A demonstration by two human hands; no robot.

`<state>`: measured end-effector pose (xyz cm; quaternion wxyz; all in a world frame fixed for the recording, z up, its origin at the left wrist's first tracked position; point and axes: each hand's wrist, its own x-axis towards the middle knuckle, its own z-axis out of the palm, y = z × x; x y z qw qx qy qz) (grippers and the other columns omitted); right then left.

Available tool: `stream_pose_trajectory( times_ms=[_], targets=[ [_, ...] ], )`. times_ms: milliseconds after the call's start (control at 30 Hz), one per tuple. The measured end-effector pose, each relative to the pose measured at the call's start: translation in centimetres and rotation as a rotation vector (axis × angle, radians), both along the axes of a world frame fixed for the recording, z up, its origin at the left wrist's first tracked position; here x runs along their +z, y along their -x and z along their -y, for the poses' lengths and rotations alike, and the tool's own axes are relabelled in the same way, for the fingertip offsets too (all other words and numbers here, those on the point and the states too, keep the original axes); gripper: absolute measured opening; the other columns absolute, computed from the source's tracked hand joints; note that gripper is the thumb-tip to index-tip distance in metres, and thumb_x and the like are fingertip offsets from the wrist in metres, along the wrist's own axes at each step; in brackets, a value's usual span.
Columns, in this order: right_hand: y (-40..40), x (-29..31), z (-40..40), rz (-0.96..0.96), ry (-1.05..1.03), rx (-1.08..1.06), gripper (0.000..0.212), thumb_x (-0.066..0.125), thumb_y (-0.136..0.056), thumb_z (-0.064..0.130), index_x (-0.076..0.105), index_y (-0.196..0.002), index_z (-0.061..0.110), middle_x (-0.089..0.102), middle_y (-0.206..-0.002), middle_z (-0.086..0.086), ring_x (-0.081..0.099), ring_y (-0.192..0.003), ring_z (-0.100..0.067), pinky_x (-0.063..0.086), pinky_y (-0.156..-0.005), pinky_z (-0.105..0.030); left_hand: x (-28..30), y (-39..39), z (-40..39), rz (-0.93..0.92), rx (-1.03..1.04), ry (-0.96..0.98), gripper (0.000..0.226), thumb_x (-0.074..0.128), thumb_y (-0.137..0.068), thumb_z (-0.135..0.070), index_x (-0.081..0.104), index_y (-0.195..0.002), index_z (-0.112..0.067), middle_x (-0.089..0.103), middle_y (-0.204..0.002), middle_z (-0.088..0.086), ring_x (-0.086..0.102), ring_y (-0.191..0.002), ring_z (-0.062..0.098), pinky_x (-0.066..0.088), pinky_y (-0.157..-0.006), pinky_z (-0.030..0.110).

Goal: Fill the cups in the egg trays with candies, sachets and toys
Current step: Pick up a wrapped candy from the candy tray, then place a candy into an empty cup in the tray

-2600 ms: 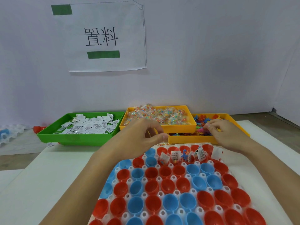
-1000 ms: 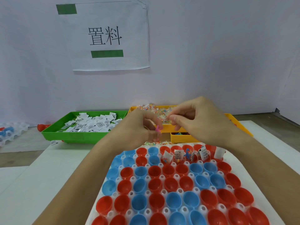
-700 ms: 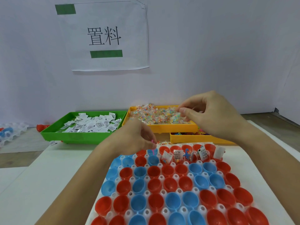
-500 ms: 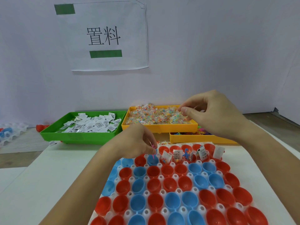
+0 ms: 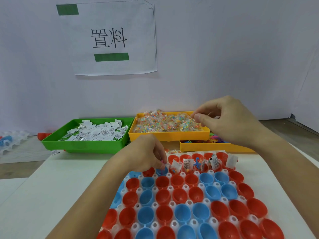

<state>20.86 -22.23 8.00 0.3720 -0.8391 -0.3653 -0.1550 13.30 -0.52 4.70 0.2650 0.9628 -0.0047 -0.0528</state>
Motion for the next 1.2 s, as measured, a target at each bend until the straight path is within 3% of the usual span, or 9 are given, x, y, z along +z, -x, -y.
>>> stream_pose_trajectory(
  times_ms=[200, 367, 600, 667, 800, 867, 967, 1067, 1200],
  targets=[
    [-0.2, -0.1, 0.1, 0.002, 0.022, -0.017, 0.018, 0.065, -0.095, 0.026, 0.07, -0.087, 0.041, 0.068, -0.082, 0.024, 0.064, -0.082, 0.01, 0.043, -0.061, -0.001, 0.0, 0.0, -0.1, -0.005, -0.008, 0.012, 0.022, 0.084, -0.076, -0.014, 0.073, -0.095, -0.014, 0.074, -0.084, 0.002, 0.071, -0.08, 0.022, 0.059, -0.079, 0.041],
    [-0.6, -0.2, 0.7, -0.019, 0.012, -0.047, 0.017, 0.066, -0.094, 0.023, 0.073, -0.087, 0.037, 0.068, -0.079, 0.024, 0.063, -0.079, 0.011, 0.042, -0.059, -0.001, 0.1, -0.1, -0.5, 0.042, 0.001, -0.029, 0.016, 0.081, -0.08, -0.023, 0.073, -0.092, -0.018, 0.071, -0.08, -0.002, 0.067, -0.073, 0.014, 0.055, -0.068, 0.027],
    [-0.8, 0.2, 1.3, -0.03, 0.006, -0.078, 0.016, 0.065, -0.095, 0.026, 0.072, -0.087, 0.039, 0.068, -0.077, 0.024, 0.064, -0.075, 0.009, 0.04, -0.061, -0.008, 0.1, -1.5, -1.6, 0.469, 0.332, 0.056, 0.007, 0.069, -0.089, -0.022, 0.072, -0.083, -0.021, 0.07, -0.078, -0.004, 0.064, -0.072, 0.008, 0.044, -0.056, 0.012],
    [-0.8, 0.3, 1.3, -0.03, 0.017, -0.079, 0.015, 0.064, -0.095, 0.027, 0.072, -0.089, 0.038, 0.068, -0.078, 0.023, 0.063, -0.077, 0.01, 0.039, -0.059, -0.005, 0.3, -2.9, -2.1, 0.52, 0.379, 0.052, 0.007, 0.068, -0.09, -0.018, 0.072, -0.084, -0.02, 0.071, -0.082, 0.0, 0.062, -0.07, 0.008, 0.041, -0.054, 0.013],
    [-0.6, 0.5, 1.3, -0.033, 0.029, -0.07, 0.015, 0.064, -0.096, 0.026, 0.072, -0.09, 0.037, 0.068, -0.079, 0.023, 0.062, -0.078, 0.012, 0.039, -0.053, 0.001, 0.8, -6.4, -2.6, 0.434, 0.35, -0.042, 0.008, 0.067, -0.093, -0.018, 0.074, -0.094, -0.014, 0.07, -0.1, 0.009, 0.058, -0.072, 0.011, 0.039, -0.056, 0.016],
    [-0.5, 0.7, 1.3, -0.035, 0.031, -0.067, 0.015, 0.064, -0.096, 0.027, 0.072, -0.09, 0.038, 0.068, -0.08, 0.022, 0.064, -0.076, 0.008, 0.039, -0.054, -0.001, 0.7, -7.7, -2.2, 0.353, 0.322, -0.107, 0.018, 0.071, -0.09, -0.026, 0.074, -0.098, -0.009, 0.069, -0.106, 0.011, 0.06, -0.083, 0.018, 0.044, -0.066, 0.022],
    [-0.3, 0.8, 1.3, -0.036, 0.038, -0.063, 0.015, 0.063, -0.096, 0.027, 0.072, -0.09, 0.038, 0.067, -0.081, 0.024, 0.063, -0.077, 0.008, 0.037, -0.058, -0.003, 0.9, -9.1, -1.7, 0.243, 0.294, -0.2, 0.034, 0.078, -0.083, -0.037, 0.072, -0.096, -0.006, 0.069, -0.099, 0.01, 0.06, -0.086, 0.021, 0.048, -0.069, 0.03],
    [-0.2, 0.9, 1.3, -0.035, 0.04, -0.06, 0.016, 0.063, -0.096, 0.027, 0.071, -0.089, 0.039, 0.066, -0.082, 0.026, 0.063, -0.079, 0.007, 0.038, -0.06, -0.005, 1.6, -10.2, -1.3, 0.181, 0.283, -0.304, 0.028, 0.074, -0.088, -0.025, 0.069, -0.104, -0.002, 0.069, -0.102, 0.013, 0.065, -0.092, 0.026, 0.054, -0.076, 0.035],
    [-0.2, 1.1, 1.4, -0.042, 0.037, -0.054, 0.017, 0.063, -0.095, 0.028, 0.07, -0.086, 0.04, 0.067, -0.082, 0.025, 0.063, -0.078, 0.008, 0.038, -0.057, -0.001, 2.4, -10.5, -0.4, 0.215, 0.272, -0.244, 0.027, 0.078, -0.085, -0.023, 0.073, -0.102, -0.002, 0.072, -0.099, 0.012, 0.066, -0.089, 0.024, 0.054, -0.076, 0.032]
  ],
)
